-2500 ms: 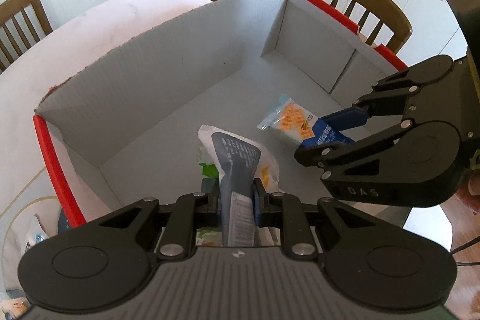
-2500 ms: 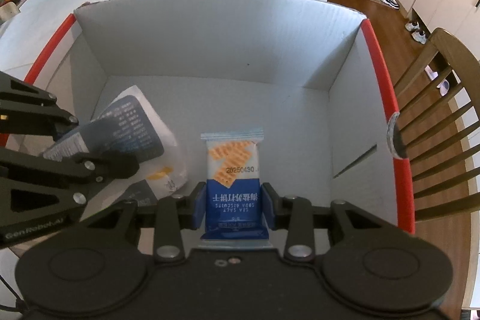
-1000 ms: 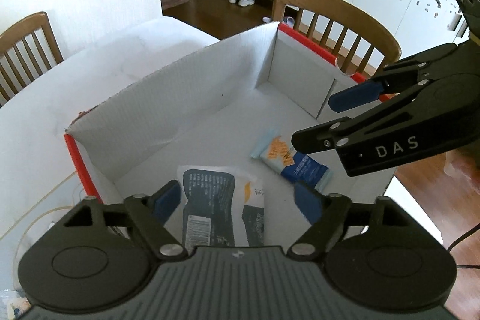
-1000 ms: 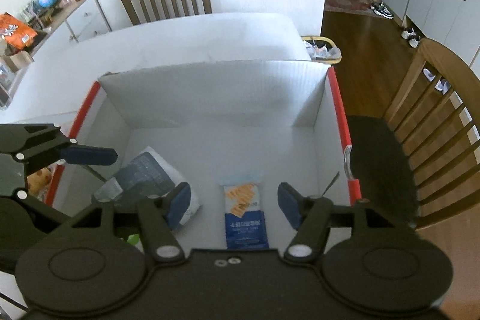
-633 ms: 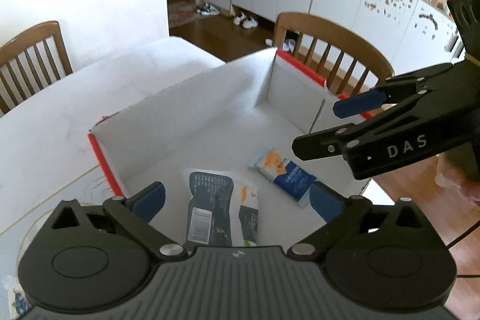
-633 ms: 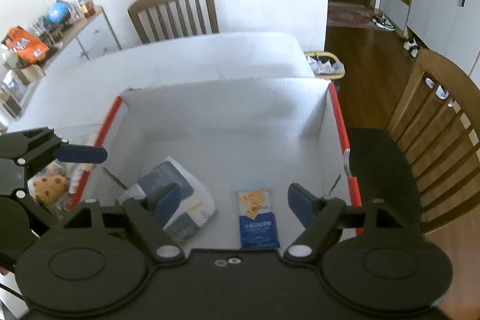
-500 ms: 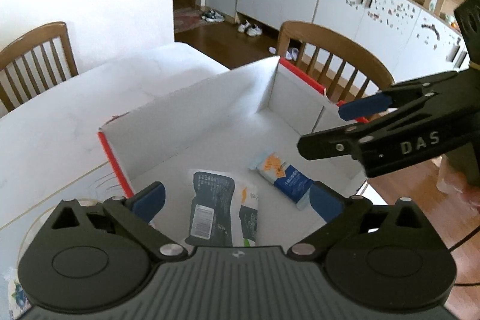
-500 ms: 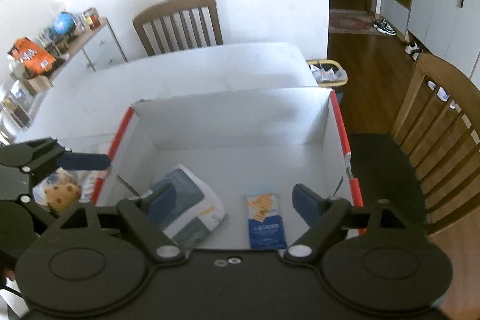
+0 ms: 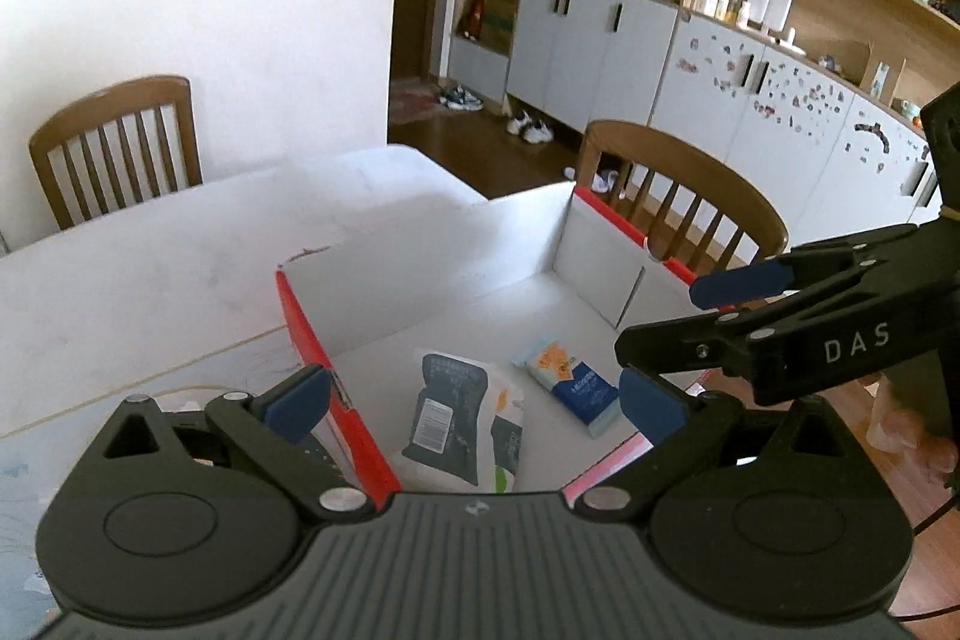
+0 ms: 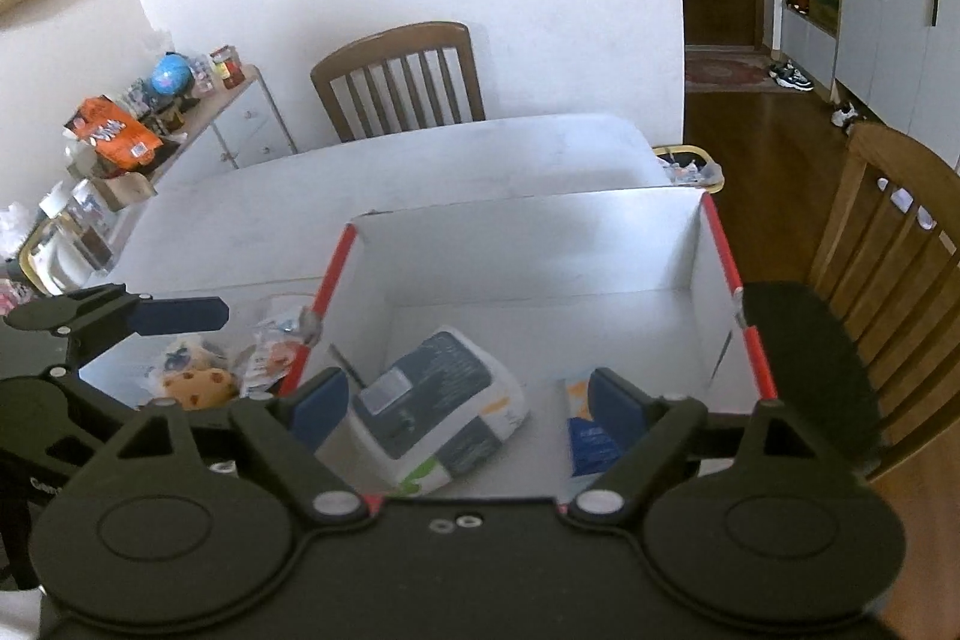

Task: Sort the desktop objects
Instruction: 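Withdraw both grippers from the box back toward the snack pile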

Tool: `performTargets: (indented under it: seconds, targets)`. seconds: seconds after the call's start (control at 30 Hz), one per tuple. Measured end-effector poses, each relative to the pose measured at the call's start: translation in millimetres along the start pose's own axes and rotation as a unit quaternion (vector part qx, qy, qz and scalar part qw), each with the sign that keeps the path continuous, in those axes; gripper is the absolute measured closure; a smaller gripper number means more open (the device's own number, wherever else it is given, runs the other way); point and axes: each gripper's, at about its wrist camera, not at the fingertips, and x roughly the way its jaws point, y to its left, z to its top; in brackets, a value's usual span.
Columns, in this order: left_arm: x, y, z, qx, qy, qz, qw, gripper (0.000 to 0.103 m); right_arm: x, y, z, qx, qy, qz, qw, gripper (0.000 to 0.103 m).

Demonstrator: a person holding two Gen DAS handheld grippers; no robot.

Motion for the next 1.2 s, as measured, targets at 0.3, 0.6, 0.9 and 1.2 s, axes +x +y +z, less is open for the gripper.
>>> performTargets:
  seconds: [0.3,0.6,0.9,1.2]
  targets:
    - [-42,14,-17,0.013,-0.048,0.04,0.9979,0.0,-20,30,-7,0.005,-0.033,0.007,0.999,0.013]
    - [-78,50,-41,-0.006,-0.062,0.05,0.9968,0.0,-23,70,-22,0.008,-0.053,0.015,0.998,0.006]
    - [-108,88,-68,-0.027,-0.064,0.051,0.9963,0.0,-17,118,-38,0.002,-0.062,0.006,0.998,0.005]
    - [-136,116,-89,-0.023,-0.087,0.056,0.9944,0.0,-8,164,-55,-0.008,-0.06,-0.001,0.998,0.005]
